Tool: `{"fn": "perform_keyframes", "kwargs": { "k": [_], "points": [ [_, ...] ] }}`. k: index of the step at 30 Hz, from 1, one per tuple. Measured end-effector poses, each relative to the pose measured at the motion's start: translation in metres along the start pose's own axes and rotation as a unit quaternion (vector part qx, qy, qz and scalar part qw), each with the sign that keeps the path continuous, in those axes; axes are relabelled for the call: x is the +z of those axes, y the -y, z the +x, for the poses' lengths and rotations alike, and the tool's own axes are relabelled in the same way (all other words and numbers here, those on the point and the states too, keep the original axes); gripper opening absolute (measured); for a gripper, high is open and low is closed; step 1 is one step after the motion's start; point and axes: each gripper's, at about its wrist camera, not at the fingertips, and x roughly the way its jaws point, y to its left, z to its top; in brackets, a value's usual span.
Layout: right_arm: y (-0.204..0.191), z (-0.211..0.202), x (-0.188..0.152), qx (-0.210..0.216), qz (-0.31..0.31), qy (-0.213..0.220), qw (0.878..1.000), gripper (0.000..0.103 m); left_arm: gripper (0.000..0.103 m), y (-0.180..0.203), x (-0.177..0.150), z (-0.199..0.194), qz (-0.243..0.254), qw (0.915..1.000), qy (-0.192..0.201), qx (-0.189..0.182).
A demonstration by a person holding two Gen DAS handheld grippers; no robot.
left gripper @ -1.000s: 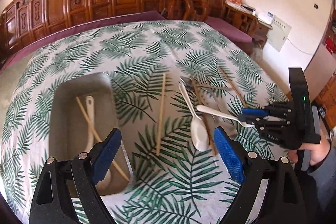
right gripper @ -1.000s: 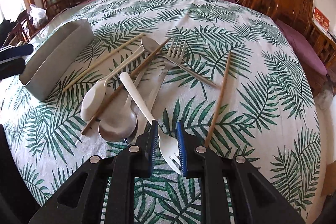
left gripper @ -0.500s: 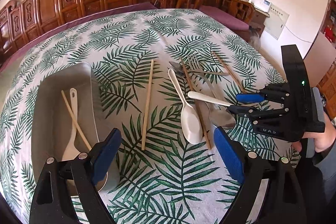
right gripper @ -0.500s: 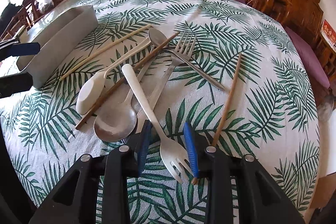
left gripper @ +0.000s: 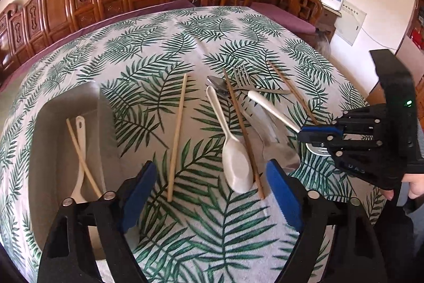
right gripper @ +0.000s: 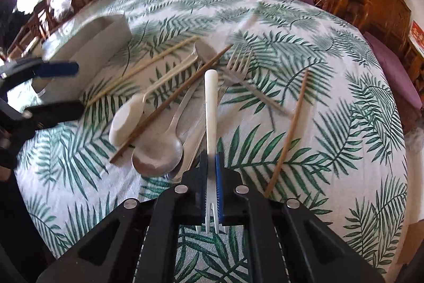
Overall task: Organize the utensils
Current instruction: 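Grasp a white plastic fork with the right tool while the left tool returns to the utensils, then close the left tool on another white plastic spoon while the right tool holds the fork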
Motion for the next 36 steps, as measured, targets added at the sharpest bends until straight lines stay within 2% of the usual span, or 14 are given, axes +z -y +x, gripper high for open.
{"fn": "perform_keyframes", "kwargs": {
  "k": [5, 12, 16, 21, 25, 27, 31, 32, 36],
  "points": [
    [0.013, -0.006, 0.006, -0.008, 0.035, 0.029, 0.999, 0.007, 0.066, 0.008, 0.006, 0.015, -0.001, 0.9999, -0.009, -0.009],
    [0.014, -0.010, 0.010, -0.004, 0.043, 0.047, 0.998, 0.007, 0.051, 0.016, 0.014, 0.047, -0.005, 0.9994, -0.033, -0.010],
    [0.019, -0.011, 0.010, -0.012, 0.054, 0.051, 0.997, 0.007, 0.031, 0.014, 0.021, 0.061, -0.017, 0.9989, -0.041, -0.012],
    [0.019, -0.009, 0.010, -0.015, 0.056, 0.051, 0.997, 0.007, 0.028, 0.016, 0.024, 0.072, -0.013, 0.9987, -0.049, 0.001],
    [0.011, -0.008, 0.011, -0.021, 0.045, 0.049, 0.998, 0.007, 0.027, 0.021, 0.024, 0.074, 0.007, 0.9984, -0.048, 0.028],
    [0.007, -0.008, 0.012, -0.022, 0.038, 0.050, 0.998, 0.007, 0.021, 0.021, 0.023, 0.073, 0.015, 0.9982, -0.044, 0.038],
    [0.002, -0.010, 0.013, -0.019, 0.035, 0.053, 0.998, 0.007, 0.016, 0.016, 0.022, 0.069, 0.010, 0.9983, -0.048, 0.031],
    [0.002, -0.010, 0.014, -0.018, 0.036, 0.054, 0.998, 0.007, 0.007, 0.016, 0.022, 0.066, 0.010, 0.9984, -0.046, 0.032],
    [-0.001, -0.011, 0.015, -0.014, 0.034, 0.057, 0.998, 0.007, 0.006, 0.014, 0.021, 0.051, 0.012, 0.9988, -0.035, 0.032]
  ]
}}
